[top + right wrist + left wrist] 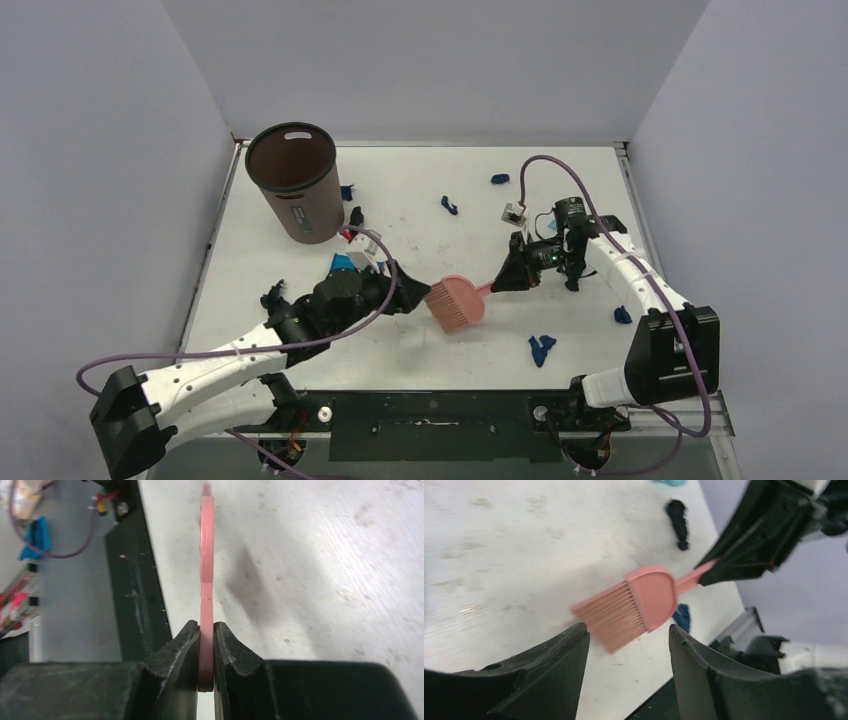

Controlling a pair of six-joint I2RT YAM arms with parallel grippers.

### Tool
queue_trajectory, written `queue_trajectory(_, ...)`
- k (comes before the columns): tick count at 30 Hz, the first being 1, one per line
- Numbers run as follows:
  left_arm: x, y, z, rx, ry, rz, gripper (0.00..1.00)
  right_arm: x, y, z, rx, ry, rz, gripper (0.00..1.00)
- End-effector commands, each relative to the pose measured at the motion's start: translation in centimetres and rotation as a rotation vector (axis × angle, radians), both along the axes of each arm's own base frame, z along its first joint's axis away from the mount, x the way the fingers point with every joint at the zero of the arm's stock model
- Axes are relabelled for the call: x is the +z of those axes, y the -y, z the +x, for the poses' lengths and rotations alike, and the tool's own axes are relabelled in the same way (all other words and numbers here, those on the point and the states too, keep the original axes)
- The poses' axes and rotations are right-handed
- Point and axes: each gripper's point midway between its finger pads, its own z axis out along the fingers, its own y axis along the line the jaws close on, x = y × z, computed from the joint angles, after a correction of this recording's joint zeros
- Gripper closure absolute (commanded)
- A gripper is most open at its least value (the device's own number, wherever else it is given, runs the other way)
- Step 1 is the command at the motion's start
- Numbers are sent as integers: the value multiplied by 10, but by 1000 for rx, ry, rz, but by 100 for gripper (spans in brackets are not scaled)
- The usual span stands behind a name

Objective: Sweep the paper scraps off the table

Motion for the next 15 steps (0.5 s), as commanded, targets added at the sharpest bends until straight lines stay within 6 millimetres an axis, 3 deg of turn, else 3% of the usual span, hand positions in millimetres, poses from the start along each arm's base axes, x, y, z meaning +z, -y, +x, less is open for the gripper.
queue_trajectory(1, -38, -102, 8, 321, -76, 447, 42, -1, 13, 46, -202, 204, -108, 95)
queue_trajectory(5, -47, -147, 3, 443, -120, 636, 41, 6, 14, 57, -263, 270, -92, 95)
queue_trajectory(11, -79, -187, 2, 507, -219, 932, 36, 12, 28, 62, -321, 299, -71, 95)
queue_trajectory(13, -86, -191, 5, 516, -232, 992, 35, 14, 26, 57, -310, 291, -50, 95)
queue_trajectory(15, -97, -182, 8, 463, -244, 978, 35, 16, 25, 55, -305, 293, -43, 95)
